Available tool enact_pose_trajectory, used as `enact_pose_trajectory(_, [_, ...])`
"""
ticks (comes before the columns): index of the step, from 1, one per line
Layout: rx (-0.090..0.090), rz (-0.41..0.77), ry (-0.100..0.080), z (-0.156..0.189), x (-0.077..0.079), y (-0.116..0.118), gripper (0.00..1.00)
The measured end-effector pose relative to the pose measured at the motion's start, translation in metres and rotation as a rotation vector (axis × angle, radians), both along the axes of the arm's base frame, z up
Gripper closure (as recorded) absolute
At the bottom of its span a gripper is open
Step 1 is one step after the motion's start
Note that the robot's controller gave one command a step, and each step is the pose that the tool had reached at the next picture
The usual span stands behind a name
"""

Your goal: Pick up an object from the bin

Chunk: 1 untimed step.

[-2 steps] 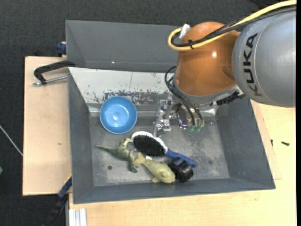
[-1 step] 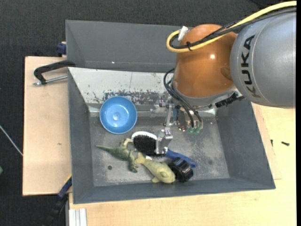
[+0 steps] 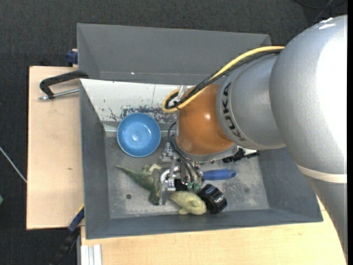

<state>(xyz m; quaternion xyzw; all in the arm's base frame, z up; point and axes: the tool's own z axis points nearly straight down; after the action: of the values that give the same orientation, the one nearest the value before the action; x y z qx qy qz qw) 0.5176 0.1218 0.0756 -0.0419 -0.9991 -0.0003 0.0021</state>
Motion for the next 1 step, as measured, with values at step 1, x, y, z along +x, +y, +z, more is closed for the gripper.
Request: enact_pose_trajectory(1, [0.002,0.001,-0.006,0.0041,0.0018,0.0002,1.00])
